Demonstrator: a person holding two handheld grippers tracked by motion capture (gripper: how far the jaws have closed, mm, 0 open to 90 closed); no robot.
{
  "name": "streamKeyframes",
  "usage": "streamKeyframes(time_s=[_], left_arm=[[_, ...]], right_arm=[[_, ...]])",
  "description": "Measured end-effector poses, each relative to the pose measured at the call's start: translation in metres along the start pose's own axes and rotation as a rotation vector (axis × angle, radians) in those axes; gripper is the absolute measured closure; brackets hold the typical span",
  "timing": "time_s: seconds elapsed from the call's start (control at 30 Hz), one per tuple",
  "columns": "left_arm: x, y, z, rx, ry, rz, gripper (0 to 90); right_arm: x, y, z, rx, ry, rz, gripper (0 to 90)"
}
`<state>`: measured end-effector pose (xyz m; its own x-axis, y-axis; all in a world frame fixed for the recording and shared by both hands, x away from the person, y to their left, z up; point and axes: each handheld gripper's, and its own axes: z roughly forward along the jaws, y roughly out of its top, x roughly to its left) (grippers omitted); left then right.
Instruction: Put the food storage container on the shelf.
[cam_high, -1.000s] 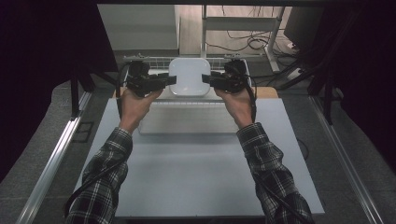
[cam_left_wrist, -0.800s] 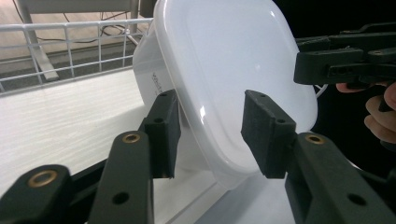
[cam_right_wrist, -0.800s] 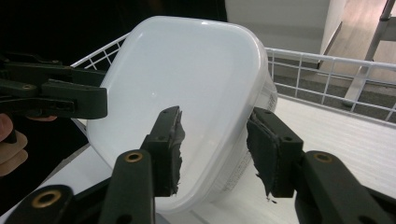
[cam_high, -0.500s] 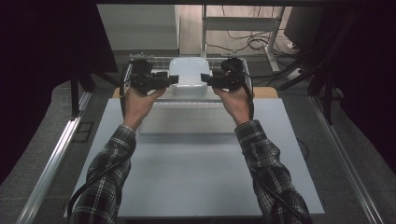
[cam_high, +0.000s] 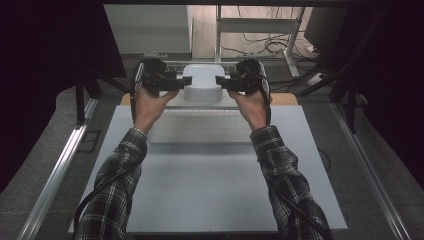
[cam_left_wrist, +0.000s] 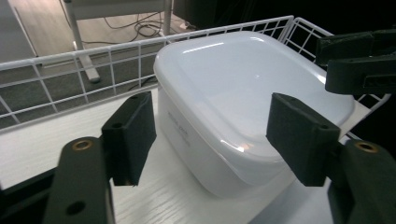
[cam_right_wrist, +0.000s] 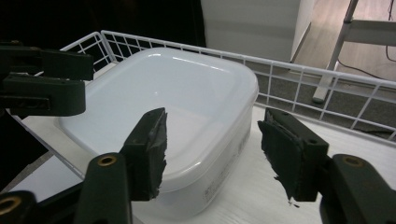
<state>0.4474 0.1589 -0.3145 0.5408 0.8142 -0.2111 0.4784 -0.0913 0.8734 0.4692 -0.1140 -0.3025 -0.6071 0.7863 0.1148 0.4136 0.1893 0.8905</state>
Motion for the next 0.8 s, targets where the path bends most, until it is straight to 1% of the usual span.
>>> streamKeyframes(time_s=[0.03, 0.07, 0.1, 0.13, 0.17, 0.23, 0.27, 0.3, 0.33, 0.37, 0.4, 0.5, 0.53, 0.6, 0.63, 0.7, 0.8], left_arm=[[0.0, 0.0, 0.0, 0.0, 0.0, 0.0, 28.4], [0.0, 0.0, -0.002, -0.012, -0.018, -0.009, 26.8], [0.0, -0.002, -0.005, -0.023, -0.059, -0.015, 25.7], [-0.001, -0.003, -0.007, -0.022, -0.077, -0.017, 23.8], [-0.001, -0.003, -0.007, -0.022, -0.077, -0.017, 20.7], [-0.004, -0.006, -0.01, -0.02, -0.104, -0.005, 15.8], [-0.004, -0.006, -0.01, -0.02, -0.104, -0.005, 13.2], [-0.005, -0.008, -0.011, -0.018, -0.111, 0.004, 13.2], [-0.005, -0.01, -0.012, -0.013, -0.118, 0.006, 12.1], [-0.006, -0.014, -0.013, 0.004, -0.133, 0.025, 9.4], [-0.006, -0.014, -0.013, 0.004, -0.133, 0.025, 7.8], [-0.007, -0.02, -0.014, 0.016, -0.143, 0.037, 7.4], [-0.009, -0.025, -0.013, 0.03, -0.143, 0.051, 6.2], [-0.012, -0.029, -0.013, 0.039, -0.136, 0.068, 5.6], [-0.012, -0.029, -0.013, 0.039, -0.136, 0.068, 4.8], [-0.014, -0.033, -0.012, 0.037, -0.129, 0.087, 4.5], [-0.015, -0.038, -0.012, 0.04, -0.135, 0.1, 4.3]], right_arm=[[0.0, 0.0, 0.0, 0.0, 0.0, 0.0, 38.0], [-0.001, 0.0, -0.003, -0.013, 0.018, 0.006, 33.4], [-0.001, 0.0, -0.004, -0.015, 0.033, 0.005, 30.7], [-0.001, -0.001, -0.006, -0.016, 0.052, 0.003, 27.9], [-0.001, -0.001, -0.007, -0.016, 0.064, 0.001, 24.6], [0.001, -0.004, -0.009, -0.012, 0.08, -0.016, 16.9], [0.003, -0.006, -0.009, -0.004, 0.084, -0.024, 12.7], [0.003, -0.006, -0.009, -0.004, 0.084, -0.024, 12.7], [0.004, -0.008, -0.01, 0.001, 0.083, -0.036, 9.3], [0.006, -0.012, -0.011, 0.013, 0.075, -0.058, 5.6], [0.006, -0.012, -0.011, 0.013, 0.075, -0.058, 5.6], [0.009, -0.019, -0.013, 0.033, 0.072, -0.088, 3.0], [0.009, -0.022, -0.014, 0.035, 0.079, -0.091, 2.5], [0.008, -0.025, -0.015, 0.034, 0.083, -0.091, 2.2], [0.008, -0.025, -0.015, 0.034, 0.083, -0.091, 2.2], [0.008, -0.028, -0.016, 0.042, 0.092, -0.092, 2.0], [0.009, -0.033, -0.017, 0.05, 0.1, -0.102, 2.0]])
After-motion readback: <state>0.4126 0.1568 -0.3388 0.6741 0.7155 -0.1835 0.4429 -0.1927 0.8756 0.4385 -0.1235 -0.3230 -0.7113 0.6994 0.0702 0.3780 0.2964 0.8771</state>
